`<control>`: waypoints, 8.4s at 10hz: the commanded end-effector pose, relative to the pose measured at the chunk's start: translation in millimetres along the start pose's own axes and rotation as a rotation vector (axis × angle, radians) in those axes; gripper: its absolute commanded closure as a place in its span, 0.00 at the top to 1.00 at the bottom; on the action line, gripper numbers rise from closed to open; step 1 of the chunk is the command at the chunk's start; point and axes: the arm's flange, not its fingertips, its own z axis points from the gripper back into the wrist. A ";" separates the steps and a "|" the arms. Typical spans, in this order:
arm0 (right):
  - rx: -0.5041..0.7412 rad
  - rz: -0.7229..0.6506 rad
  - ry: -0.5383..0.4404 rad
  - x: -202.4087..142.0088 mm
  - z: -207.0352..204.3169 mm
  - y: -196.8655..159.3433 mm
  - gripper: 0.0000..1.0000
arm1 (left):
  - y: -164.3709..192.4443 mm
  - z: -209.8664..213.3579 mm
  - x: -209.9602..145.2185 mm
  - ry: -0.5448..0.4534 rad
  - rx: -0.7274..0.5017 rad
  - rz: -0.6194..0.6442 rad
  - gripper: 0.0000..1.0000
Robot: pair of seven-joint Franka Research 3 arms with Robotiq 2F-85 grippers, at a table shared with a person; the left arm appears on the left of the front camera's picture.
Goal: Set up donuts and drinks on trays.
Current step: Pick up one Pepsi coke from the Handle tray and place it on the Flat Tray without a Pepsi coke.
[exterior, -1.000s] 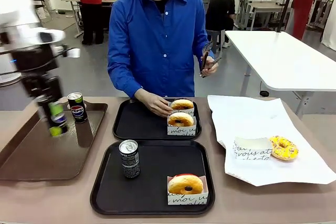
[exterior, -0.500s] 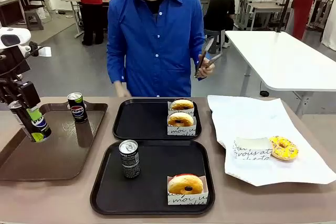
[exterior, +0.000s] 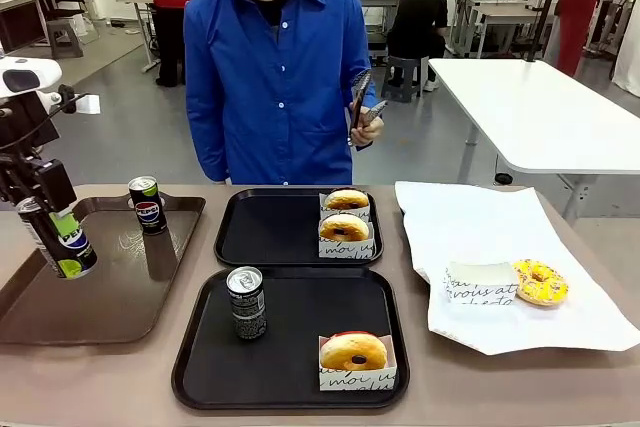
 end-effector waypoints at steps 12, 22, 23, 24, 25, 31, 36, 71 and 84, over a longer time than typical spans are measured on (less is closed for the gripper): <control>0.022 0.020 -0.014 1.2 -1.4 -0.1 1.00 | -15.4 18.6 103.0 0.044 0.038 -0.042 0.59; 0.022 0.020 -0.014 1.2 -1.4 -0.1 1.00 | -33.2 -15.4 189.5 0.109 0.099 -0.103 0.59; 0.022 0.020 -0.014 1.2 -1.4 -0.1 1.00 | -27.5 1.8 133.7 0.120 0.044 -0.182 0.59; 0.022 0.020 -0.014 1.2 -1.4 -0.1 1.00 | -23.3 9.9 70.7 0.088 0.020 -0.228 0.59; 0.022 0.020 -0.014 1.2 -1.4 -0.1 1.00 | -18.9 7.5 17.2 0.038 -0.015 -0.230 0.59; 0.022 0.020 -0.014 1.2 -1.4 -0.1 1.00 | -11.6 2.7 -5.1 -0.030 -0.013 -0.182 0.59; 0.022 0.020 -0.014 1.2 -1.4 -0.1 1.00 | -9.8 4.1 17.0 -0.035 0.042 -0.167 0.59; 0.022 0.020 -0.014 1.2 -1.4 -0.1 1.00 | -40.5 -16.4 148.5 -0.025 0.191 -0.164 0.59; 0.022 0.020 -0.014 1.2 -1.4 -0.1 1.00 | -129.5 -174.5 300.7 -0.035 0.195 -0.201 0.59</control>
